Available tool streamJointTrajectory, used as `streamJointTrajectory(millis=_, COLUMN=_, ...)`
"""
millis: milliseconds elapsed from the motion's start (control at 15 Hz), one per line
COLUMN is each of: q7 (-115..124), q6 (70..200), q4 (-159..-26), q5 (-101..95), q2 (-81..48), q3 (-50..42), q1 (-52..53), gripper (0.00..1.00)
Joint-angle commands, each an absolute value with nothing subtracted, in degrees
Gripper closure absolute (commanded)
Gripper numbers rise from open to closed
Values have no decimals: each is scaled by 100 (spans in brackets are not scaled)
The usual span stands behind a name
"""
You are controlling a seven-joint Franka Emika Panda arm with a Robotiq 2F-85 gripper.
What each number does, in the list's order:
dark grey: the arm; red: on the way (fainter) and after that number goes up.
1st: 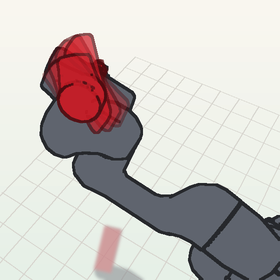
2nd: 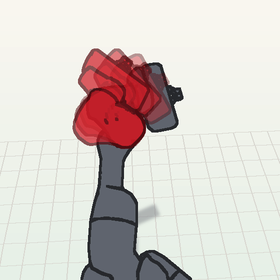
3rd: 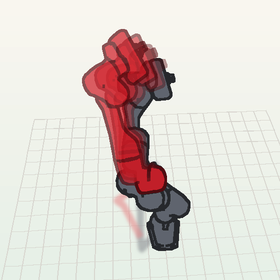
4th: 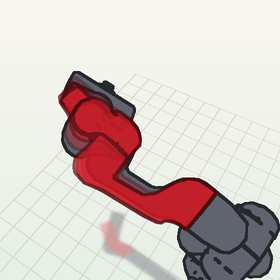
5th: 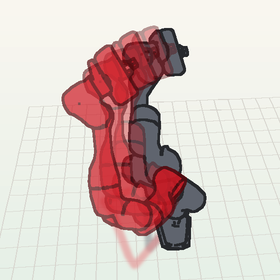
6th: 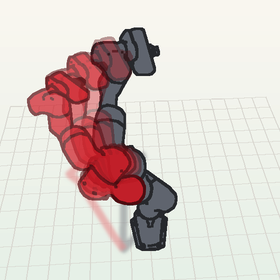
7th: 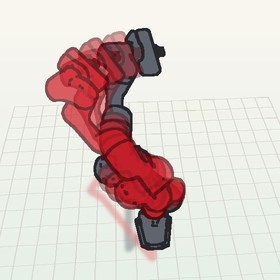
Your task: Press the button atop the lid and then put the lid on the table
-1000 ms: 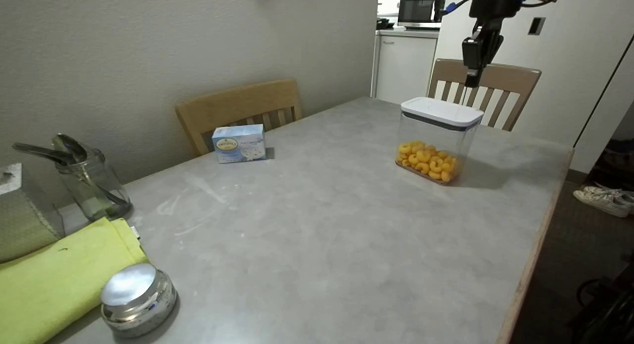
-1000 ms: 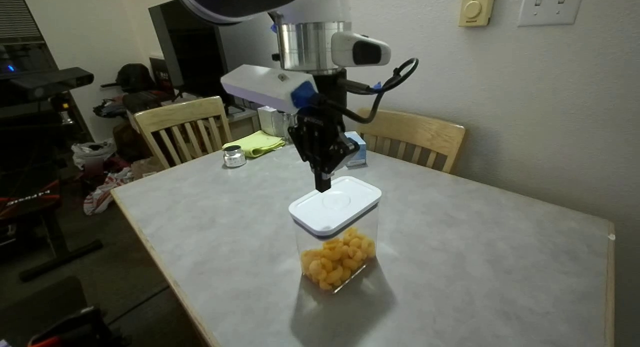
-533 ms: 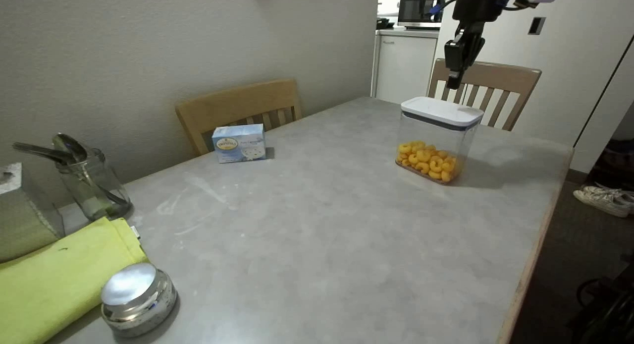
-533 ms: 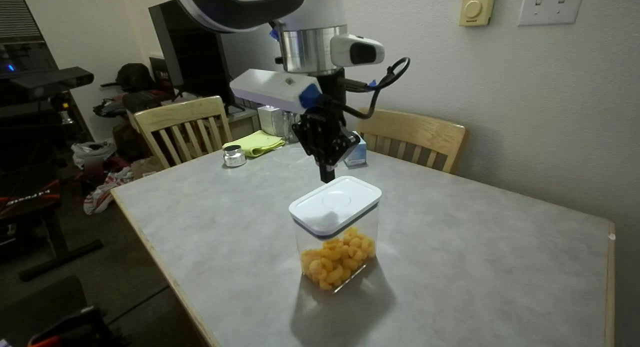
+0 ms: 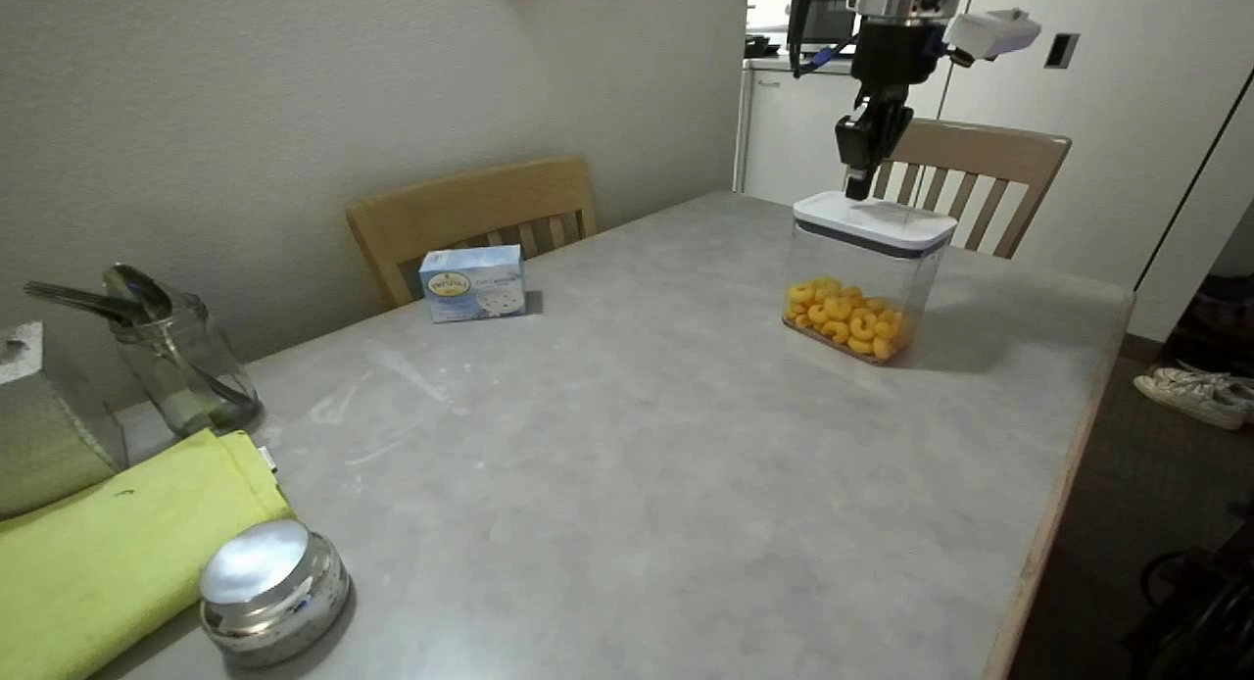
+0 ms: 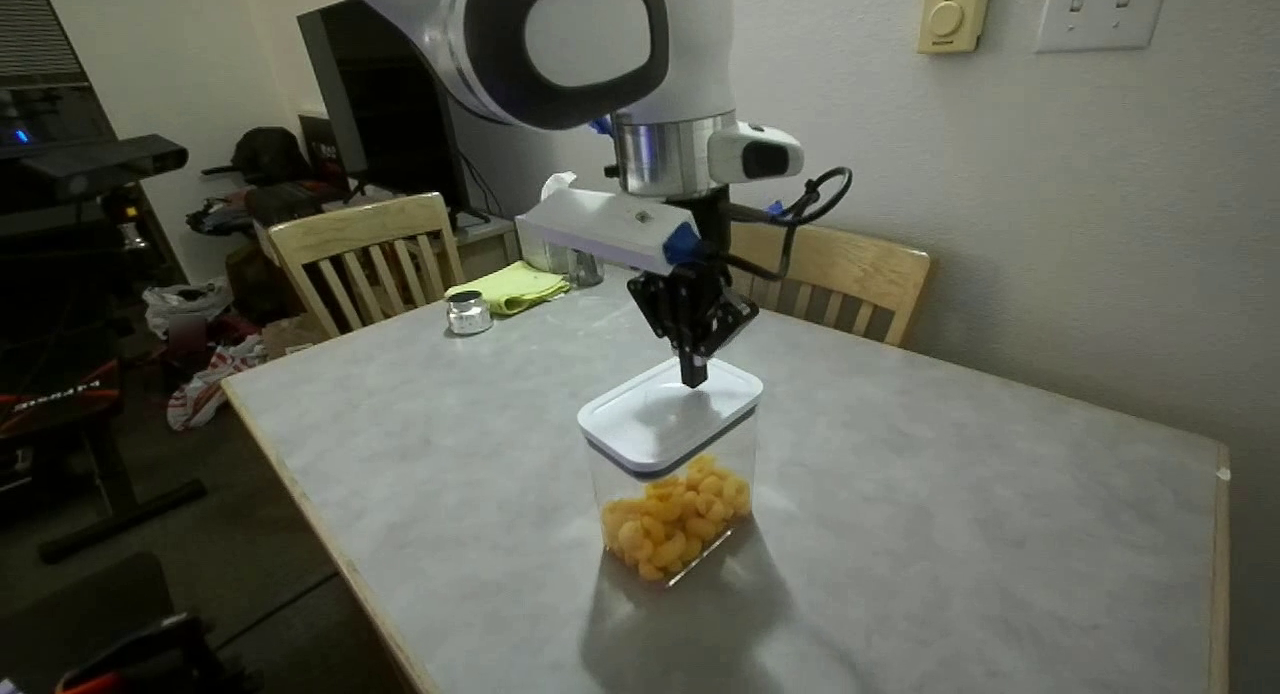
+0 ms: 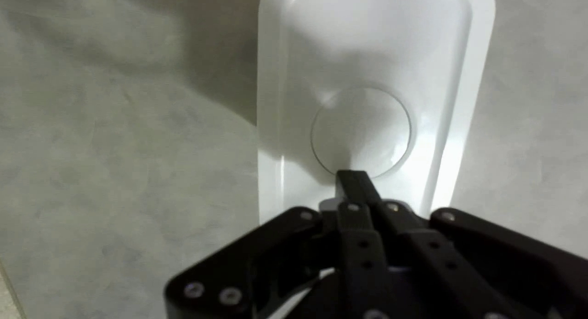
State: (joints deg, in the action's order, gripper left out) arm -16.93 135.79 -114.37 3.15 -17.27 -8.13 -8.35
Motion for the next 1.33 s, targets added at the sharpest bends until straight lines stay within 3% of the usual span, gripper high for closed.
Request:
streamJointTrajectory(millis=0, q7=-1508, q6=13547, q4=-11124, q5=310, q2=-2084, q3=-727, q1=-983, gripper=100)
streamJointTrajectory(millis=667, q7=-17, q6=13366, q4=-11165, q5=-217, q2=-1678, q3=-881, q1=-801, gripper=100)
streamJointTrajectory(millis=1267, q7=249, q6=12015, q4=-11109, q5=277, q2=-1605, q3=-794, q1=-876, gripper=100)
